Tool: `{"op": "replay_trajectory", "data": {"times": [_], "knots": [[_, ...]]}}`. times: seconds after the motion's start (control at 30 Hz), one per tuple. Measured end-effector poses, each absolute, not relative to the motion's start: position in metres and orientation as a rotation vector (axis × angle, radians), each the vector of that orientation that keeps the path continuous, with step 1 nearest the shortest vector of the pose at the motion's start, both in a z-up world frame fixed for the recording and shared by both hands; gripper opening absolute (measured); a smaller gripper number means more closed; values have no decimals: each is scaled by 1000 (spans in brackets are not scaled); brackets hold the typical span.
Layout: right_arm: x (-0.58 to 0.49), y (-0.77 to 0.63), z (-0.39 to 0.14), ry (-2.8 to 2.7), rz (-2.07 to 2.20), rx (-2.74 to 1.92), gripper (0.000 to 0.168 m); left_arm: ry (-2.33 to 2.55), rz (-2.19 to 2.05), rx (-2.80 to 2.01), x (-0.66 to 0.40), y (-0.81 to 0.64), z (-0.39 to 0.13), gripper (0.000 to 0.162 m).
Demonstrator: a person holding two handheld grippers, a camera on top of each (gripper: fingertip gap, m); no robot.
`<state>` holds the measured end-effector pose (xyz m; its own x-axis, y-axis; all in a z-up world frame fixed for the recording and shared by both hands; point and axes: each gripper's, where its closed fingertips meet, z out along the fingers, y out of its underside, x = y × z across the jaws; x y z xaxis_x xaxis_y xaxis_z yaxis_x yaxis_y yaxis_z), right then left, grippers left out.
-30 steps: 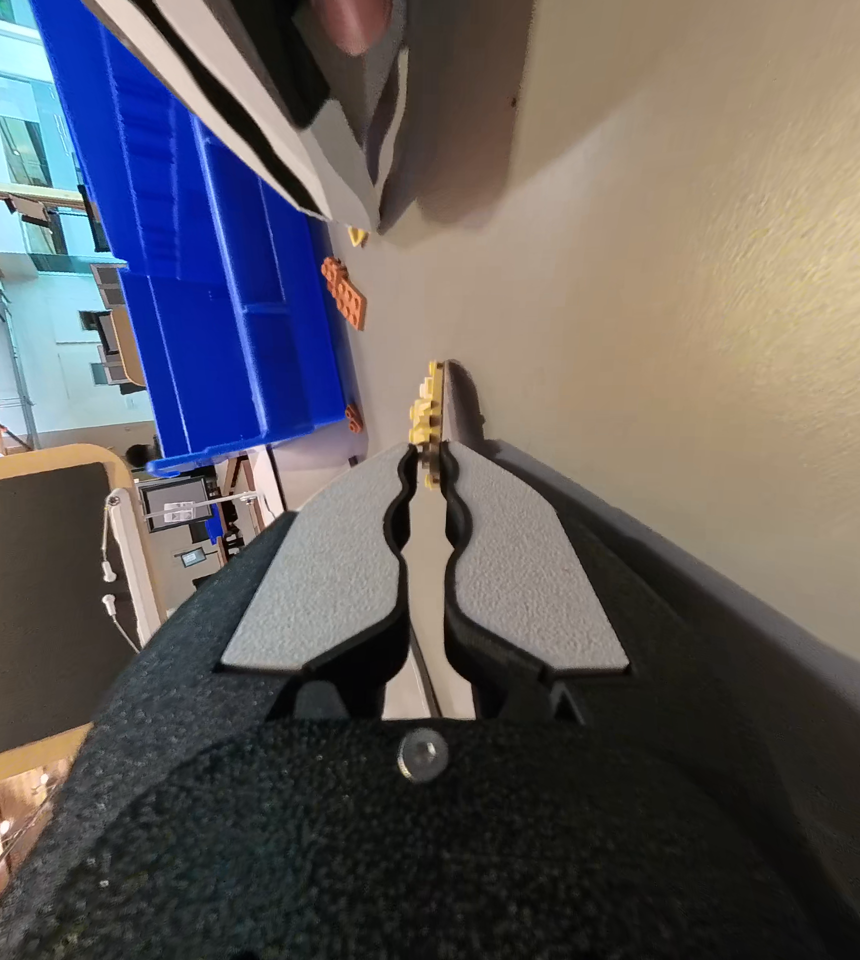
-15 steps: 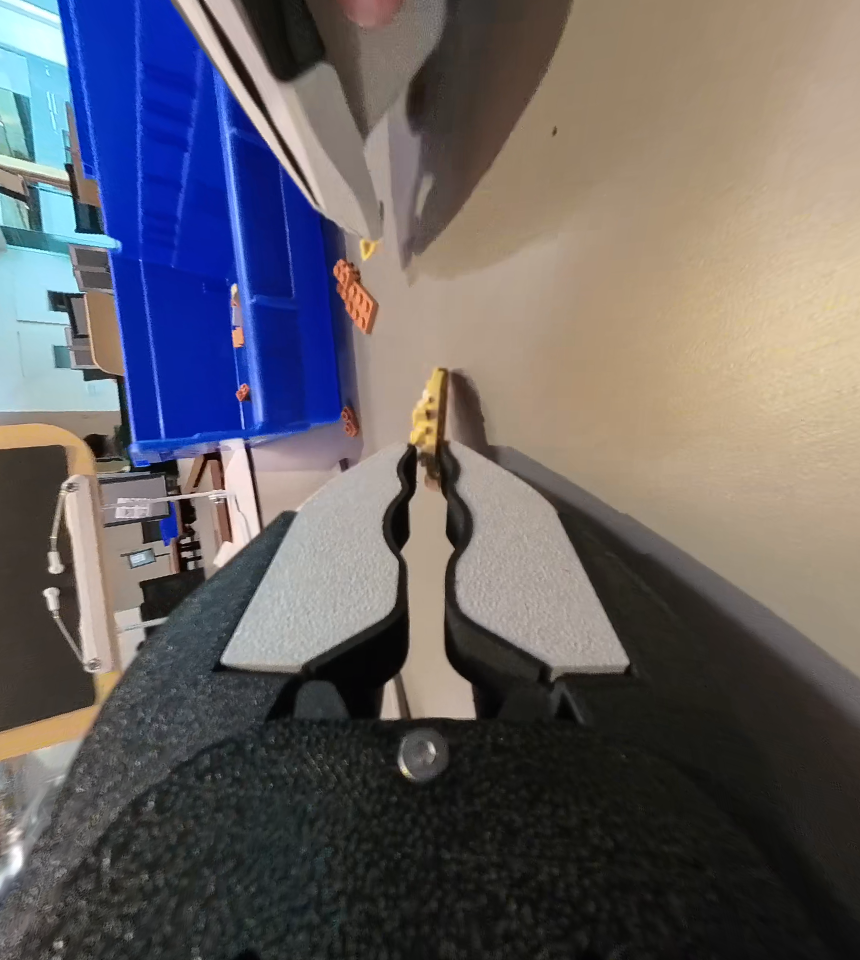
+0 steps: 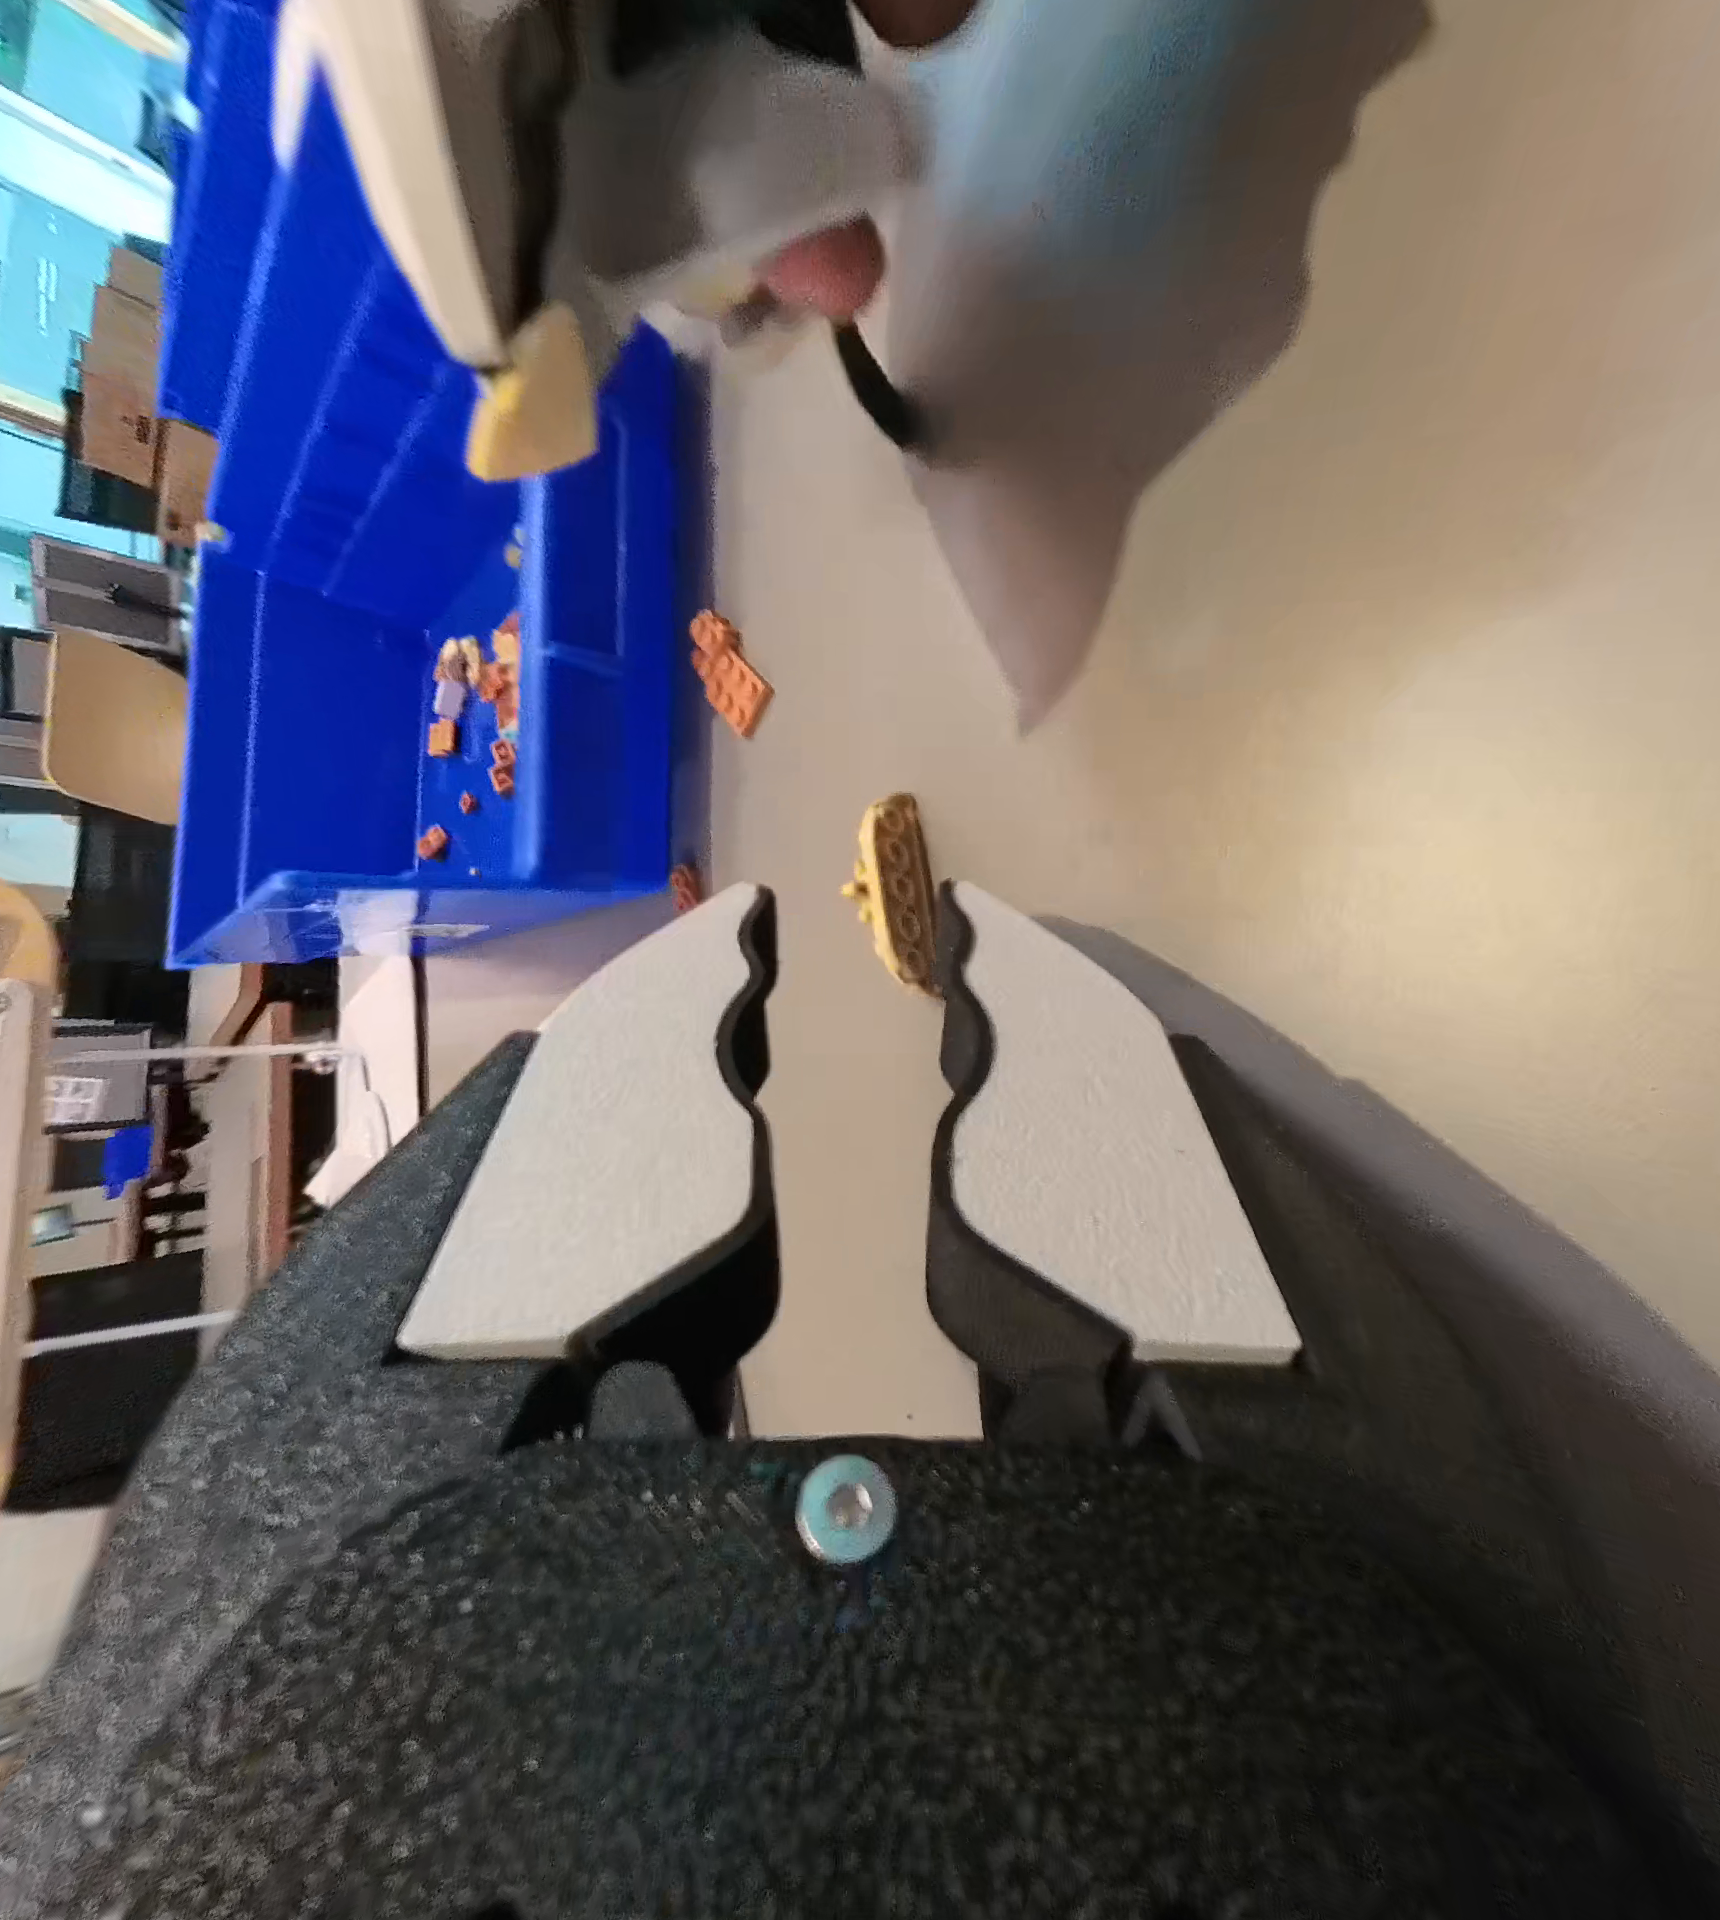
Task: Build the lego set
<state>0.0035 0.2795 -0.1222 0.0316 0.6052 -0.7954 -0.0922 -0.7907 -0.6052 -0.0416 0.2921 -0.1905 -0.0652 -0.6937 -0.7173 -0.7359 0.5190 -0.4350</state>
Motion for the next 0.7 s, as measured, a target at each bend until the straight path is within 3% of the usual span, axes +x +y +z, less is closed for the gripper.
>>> {"op": "replay_trajectory", "data": {"times": [0.2, 0.5, 0.7], "knots": [[-10, 271, -115, -501, 1921, -1756, 0, 1558, -345, -1220, -20, 274, -153, 29], [-2, 286, -146, -610, 1488, -1904, 0, 1649, -338, -1328, -44, 277, -167, 30], [-7, 283, -157, -692, 1424, -1932, 0, 1796, -473, -1496, -80, 263, -190, 26]]}}
